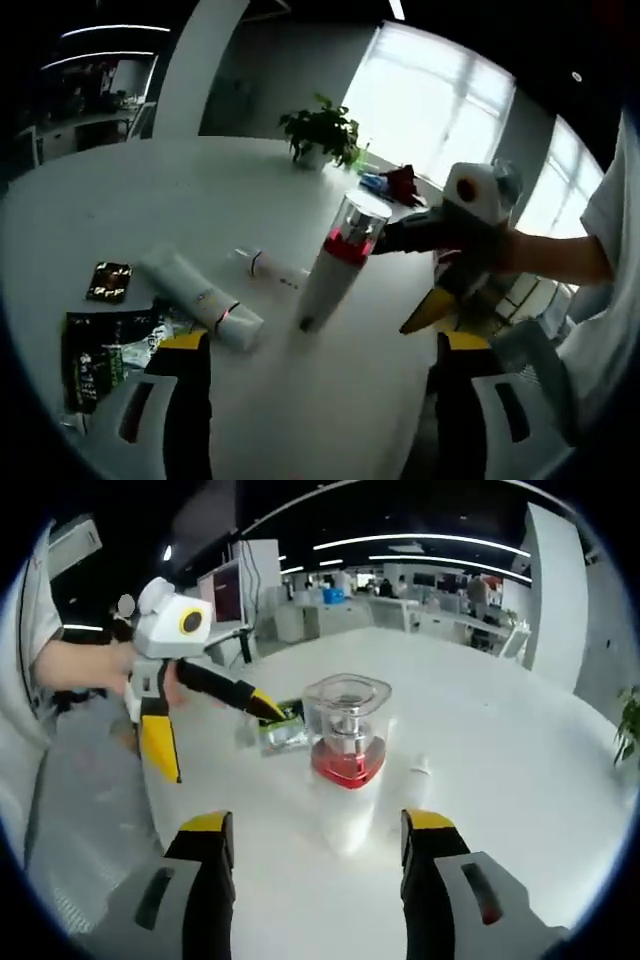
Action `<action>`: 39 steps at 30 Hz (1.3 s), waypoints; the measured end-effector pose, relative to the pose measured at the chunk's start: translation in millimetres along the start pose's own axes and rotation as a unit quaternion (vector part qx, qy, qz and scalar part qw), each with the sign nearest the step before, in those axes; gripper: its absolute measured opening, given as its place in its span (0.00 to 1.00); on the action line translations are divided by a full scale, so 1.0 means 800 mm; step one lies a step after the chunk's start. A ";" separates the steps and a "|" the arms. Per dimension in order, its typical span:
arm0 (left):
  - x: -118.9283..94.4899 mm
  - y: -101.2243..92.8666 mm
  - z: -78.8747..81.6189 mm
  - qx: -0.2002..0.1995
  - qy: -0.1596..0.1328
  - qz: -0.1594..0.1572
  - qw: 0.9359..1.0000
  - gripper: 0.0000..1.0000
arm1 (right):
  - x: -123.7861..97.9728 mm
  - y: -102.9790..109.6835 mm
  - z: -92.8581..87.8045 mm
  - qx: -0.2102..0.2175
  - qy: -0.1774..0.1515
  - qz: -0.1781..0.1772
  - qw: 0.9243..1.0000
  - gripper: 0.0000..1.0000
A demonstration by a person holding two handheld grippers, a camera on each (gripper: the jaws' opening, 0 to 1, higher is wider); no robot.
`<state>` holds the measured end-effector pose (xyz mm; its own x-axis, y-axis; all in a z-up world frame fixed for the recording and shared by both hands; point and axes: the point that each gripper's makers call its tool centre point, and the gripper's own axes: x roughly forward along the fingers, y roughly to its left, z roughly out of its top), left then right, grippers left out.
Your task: Arrange the skincare products in the storage area until every visible bottle or jar stands upright without overlapping.
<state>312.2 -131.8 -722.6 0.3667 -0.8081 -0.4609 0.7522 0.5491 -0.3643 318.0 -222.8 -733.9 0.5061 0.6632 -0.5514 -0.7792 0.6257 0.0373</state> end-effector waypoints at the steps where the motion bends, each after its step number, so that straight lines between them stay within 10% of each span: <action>1: -0.005 0.000 -0.002 -0.002 -0.002 0.007 1.000 0.87 | -0.001 0.002 0.000 -0.001 0.001 -0.001 1.000 0.67; 39: -0.200 0.017 -0.105 -0.073 -0.029 0.152 0.985 0.97 | -0.055 0.108 -0.015 0.071 -0.014 -0.067 0.995 0.74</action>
<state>217.9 22.6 -721.6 0.5968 -0.6098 -0.5215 0.5177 0.7892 -0.3304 223.9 -203.1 -716.1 0.6128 0.5800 -0.5368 -0.6453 0.7593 0.0838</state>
